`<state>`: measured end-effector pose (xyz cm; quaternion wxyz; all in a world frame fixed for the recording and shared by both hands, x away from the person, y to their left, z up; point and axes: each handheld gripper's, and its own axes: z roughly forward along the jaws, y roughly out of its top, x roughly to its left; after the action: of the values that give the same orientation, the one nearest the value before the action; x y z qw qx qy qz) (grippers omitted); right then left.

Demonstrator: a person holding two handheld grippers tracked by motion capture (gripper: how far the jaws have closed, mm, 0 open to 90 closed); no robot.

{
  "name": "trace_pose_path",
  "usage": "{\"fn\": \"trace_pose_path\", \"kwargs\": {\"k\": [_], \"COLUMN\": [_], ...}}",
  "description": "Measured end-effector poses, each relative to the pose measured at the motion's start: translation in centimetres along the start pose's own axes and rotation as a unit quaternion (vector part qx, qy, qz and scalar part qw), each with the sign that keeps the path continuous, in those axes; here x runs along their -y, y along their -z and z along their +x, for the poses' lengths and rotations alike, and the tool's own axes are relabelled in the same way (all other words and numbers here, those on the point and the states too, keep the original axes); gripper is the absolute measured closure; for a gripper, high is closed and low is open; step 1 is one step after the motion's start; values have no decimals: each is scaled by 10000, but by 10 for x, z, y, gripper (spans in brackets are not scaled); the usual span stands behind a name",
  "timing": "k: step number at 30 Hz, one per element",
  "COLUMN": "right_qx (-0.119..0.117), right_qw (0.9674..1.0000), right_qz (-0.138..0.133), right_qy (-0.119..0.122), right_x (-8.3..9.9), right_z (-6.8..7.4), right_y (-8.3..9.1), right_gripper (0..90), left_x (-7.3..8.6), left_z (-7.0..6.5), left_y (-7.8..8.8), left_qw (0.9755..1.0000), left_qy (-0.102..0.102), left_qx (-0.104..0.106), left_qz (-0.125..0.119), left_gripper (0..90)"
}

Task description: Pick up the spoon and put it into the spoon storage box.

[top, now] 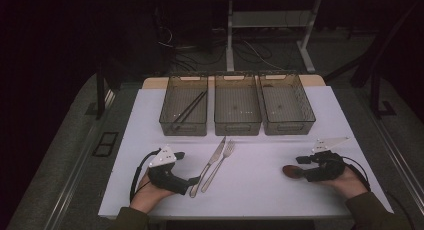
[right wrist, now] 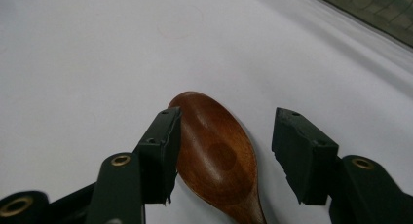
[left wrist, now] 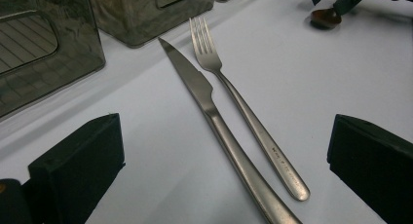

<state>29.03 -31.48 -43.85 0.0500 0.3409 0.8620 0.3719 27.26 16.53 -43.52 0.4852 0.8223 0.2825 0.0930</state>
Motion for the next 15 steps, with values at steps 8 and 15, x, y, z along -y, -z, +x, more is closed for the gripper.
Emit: {"fn": "trace_pose_path", "kwargs": {"k": [8,15], "right_qx": [15,-32], "right_qw": [9999,9995], "right_qz": [144,216], "right_qy": [94,240], "right_x": [2,2], "right_z": [1,2], "right_y": [-6,-7], "right_gripper": [424,440], "left_x": [0,0], "left_z": [0,0], "left_y": [-1,0], "left_qw": [10000,10000], "left_qy": [13,23], "left_qx": [-3,-15], "left_qz": [-11,-16], "left_gripper": [0,0]}}
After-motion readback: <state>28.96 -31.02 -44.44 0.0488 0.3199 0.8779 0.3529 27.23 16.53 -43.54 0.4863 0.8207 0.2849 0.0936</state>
